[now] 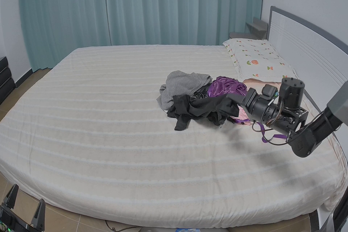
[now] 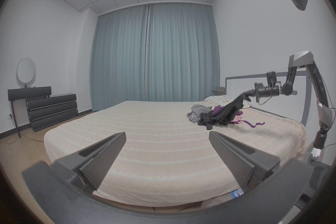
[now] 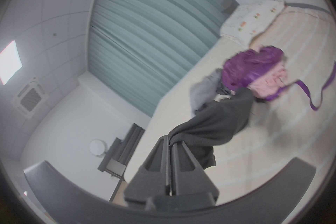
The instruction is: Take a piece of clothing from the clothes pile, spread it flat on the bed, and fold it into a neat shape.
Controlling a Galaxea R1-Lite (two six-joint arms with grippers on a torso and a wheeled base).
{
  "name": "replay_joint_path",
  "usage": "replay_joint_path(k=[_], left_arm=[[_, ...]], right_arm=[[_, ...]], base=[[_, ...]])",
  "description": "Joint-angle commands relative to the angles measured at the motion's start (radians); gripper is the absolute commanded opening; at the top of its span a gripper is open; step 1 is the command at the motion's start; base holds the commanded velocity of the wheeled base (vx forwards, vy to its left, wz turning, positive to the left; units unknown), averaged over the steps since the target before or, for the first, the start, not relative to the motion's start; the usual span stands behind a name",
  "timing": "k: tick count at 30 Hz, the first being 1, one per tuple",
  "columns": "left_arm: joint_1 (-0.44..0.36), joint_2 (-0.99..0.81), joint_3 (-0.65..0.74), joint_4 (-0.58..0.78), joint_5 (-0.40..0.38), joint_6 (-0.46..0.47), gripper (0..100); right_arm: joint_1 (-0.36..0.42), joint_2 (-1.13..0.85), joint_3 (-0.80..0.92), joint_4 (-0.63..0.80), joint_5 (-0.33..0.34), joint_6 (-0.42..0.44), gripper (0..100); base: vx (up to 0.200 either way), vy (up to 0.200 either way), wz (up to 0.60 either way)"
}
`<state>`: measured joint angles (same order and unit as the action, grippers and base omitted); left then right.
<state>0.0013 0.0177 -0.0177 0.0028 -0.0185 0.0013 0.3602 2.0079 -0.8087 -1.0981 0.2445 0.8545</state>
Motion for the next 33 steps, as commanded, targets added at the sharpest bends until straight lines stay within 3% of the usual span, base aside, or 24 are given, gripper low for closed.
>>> replay_joint_path(k=[1,12,14,15,16,17,18,20,24,28,33], left_arm=[[0.000,-0.013,0.018,-0.003,-0.017,0.031,100],[0.002,-0.015,0.010,-0.020,-0.012,0.029,100],[-0.003,0.034,-0.168,-0.116,0.017,-0.106,100],[-0.017,0.199,-0.332,-0.161,0.022,-0.276,100],[-0.024,0.289,-0.364,-0.150,0.025,-0.290,100],[-0.023,0.306,-0.369,-0.147,0.025,-0.279,100],[-0.023,0.354,-0.363,-0.136,0.012,-0.190,100],[-0.055,0.387,-0.318,-0.122,-0.006,-0.116,100],[-0.129,0.527,-0.228,-0.145,-0.046,-0.112,100],[-0.210,0.702,-0.223,-0.182,-0.092,-0.115,100],[-0.234,0.909,-0.214,-0.294,-0.112,-0.113,100]], right_arm=[[0.062,-0.199,-0.029,-0.029,0.016,-0.006,0],[0.163,-0.342,-0.017,-0.046,0.035,-0.014,0],[0.164,-0.331,-0.021,-0.060,0.035,-0.015,0],[0.164,-0.327,-0.029,-0.066,0.036,-0.015,0],[0.166,-0.327,-0.032,-0.066,0.038,-0.018,0],[0.166,-0.327,-0.032,-0.066,0.038,-0.020,0],[0.169,-0.331,-0.030,-0.066,0.038,-0.025,0],[0.174,-0.334,-0.026,-0.068,0.036,-0.028,0],[0.174,-0.333,-0.030,-0.068,0.036,-0.028,0],[0.184,-0.337,-0.024,-0.068,0.036,-0.028,0],[0.195,-0.331,-0.029,-0.068,0.036,-0.028,0]], base=[[0.000,0.000,0.00],[0.000,0.000,0.00],[0.000,0.000,0.00],[0.000,0.000,0.00],[0.000,0.000,0.00],[0.000,0.000,0.00],[0.000,0.000,0.00],[0.000,0.000,0.00],[0.000,0.000,0.00],[0.000,0.000,0.00],[0.000,0.000,0.00]])
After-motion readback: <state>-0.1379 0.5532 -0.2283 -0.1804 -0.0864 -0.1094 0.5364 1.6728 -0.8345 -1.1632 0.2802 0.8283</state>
